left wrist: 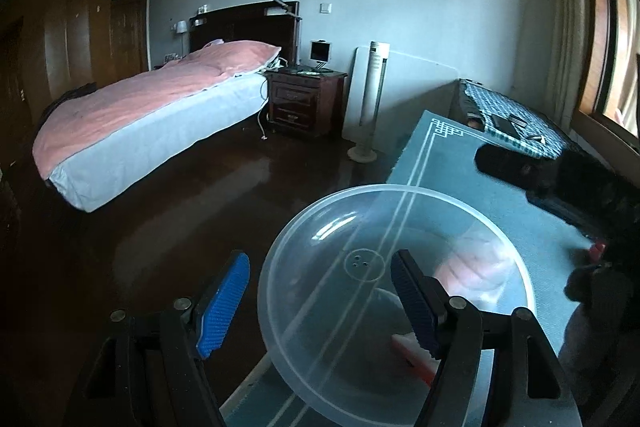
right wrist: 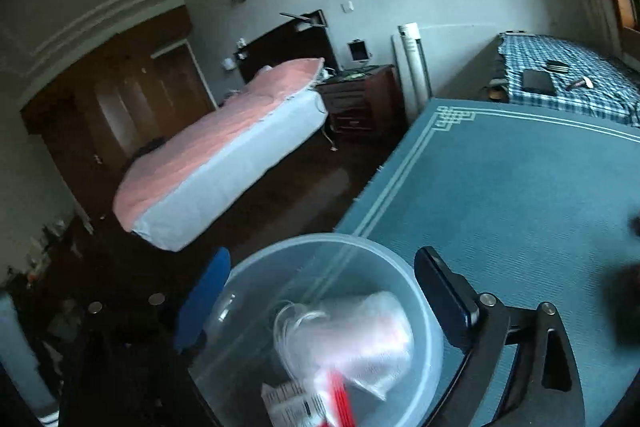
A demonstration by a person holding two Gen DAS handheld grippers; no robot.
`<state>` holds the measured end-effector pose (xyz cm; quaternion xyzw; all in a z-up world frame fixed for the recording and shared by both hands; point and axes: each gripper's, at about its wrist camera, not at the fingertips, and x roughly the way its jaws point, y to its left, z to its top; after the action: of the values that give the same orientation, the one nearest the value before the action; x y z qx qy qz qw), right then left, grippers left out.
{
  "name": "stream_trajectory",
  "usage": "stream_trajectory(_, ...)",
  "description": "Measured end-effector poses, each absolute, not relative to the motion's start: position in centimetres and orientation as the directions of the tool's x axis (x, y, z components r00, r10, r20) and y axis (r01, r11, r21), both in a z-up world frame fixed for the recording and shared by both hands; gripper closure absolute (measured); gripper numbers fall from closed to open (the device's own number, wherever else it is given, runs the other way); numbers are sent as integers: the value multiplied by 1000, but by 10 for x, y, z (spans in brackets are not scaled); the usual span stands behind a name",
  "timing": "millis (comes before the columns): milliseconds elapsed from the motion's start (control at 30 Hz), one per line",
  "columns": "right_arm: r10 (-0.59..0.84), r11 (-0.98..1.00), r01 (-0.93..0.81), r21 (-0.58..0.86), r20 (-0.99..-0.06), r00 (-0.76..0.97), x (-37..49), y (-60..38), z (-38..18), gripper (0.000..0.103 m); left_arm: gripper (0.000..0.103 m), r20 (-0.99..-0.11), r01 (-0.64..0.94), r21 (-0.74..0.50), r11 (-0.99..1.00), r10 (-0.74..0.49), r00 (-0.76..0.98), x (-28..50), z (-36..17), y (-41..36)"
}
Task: Organize objects
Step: 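Open the left tool dropping the snack bag while the right tool releases the mesh bag into the basin, then move both open tools back over the table toward the toy block and green box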
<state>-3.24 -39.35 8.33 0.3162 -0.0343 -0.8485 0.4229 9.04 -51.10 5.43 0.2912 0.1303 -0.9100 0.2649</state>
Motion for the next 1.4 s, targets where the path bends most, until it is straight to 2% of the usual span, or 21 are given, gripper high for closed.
stream_trajectory(300, -732, -662, 659, 357, -497, -465, -33, -374, 86, 7, 26, -595, 550, -86, -831, -400, -697, 92, 56, -509)
stream_trajectory(533, -689, -705, 642, 301, -505, -520, -17, -352, 82, 7, 23, -590, 531, -83, -843, -388, -708, 93, 60, -501)
stream_trajectory(1400, -499, -862, 445, 243, -560, -661, -5, -231, 58, 7, 17, -583, 418, -52, -907, -312, -750, 85, 74, -441)
